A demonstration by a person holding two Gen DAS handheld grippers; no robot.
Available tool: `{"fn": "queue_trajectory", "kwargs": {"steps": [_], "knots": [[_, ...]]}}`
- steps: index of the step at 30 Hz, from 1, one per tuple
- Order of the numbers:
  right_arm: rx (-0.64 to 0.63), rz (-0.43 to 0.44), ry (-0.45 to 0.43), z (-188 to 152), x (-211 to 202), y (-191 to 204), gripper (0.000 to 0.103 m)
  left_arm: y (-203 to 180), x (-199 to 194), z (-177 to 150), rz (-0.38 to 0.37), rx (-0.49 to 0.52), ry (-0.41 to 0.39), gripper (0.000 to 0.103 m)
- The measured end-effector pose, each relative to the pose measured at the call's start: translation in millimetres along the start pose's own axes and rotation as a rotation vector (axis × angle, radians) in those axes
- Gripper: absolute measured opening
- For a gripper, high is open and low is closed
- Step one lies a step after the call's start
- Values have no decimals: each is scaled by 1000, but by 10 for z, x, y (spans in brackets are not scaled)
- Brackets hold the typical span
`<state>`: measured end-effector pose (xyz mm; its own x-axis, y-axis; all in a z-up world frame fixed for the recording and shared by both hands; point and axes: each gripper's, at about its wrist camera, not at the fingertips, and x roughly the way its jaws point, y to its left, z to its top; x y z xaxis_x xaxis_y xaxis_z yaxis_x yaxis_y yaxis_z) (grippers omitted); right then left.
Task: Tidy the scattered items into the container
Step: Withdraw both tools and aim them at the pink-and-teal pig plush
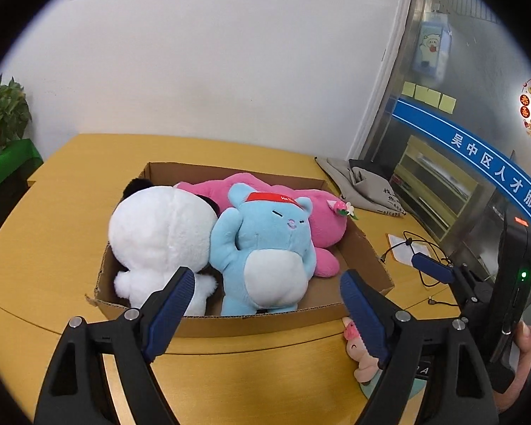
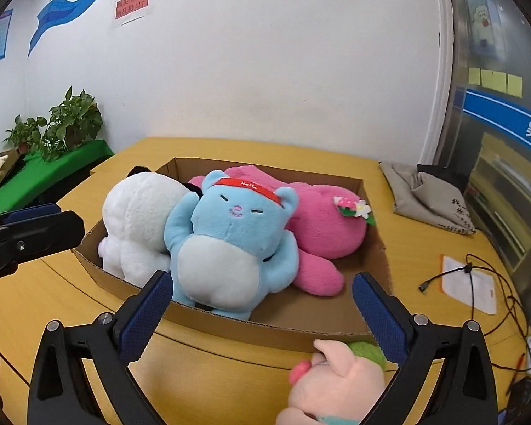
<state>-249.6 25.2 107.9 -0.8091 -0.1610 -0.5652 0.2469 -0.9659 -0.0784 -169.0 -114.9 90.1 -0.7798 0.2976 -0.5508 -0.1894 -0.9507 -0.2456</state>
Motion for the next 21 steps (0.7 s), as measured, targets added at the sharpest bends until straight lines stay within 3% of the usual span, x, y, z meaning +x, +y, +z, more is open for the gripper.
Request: {"fn": "queue_trajectory", "kwargs": {"steps": [3,21], "knots": [[-5,-5,-3,-37,-199,7,103,-44,-73,-28,1,2,3,84],[6,-2,7,-184,-352,54,103,-145,-87,-174,21,13,36,84]]}}
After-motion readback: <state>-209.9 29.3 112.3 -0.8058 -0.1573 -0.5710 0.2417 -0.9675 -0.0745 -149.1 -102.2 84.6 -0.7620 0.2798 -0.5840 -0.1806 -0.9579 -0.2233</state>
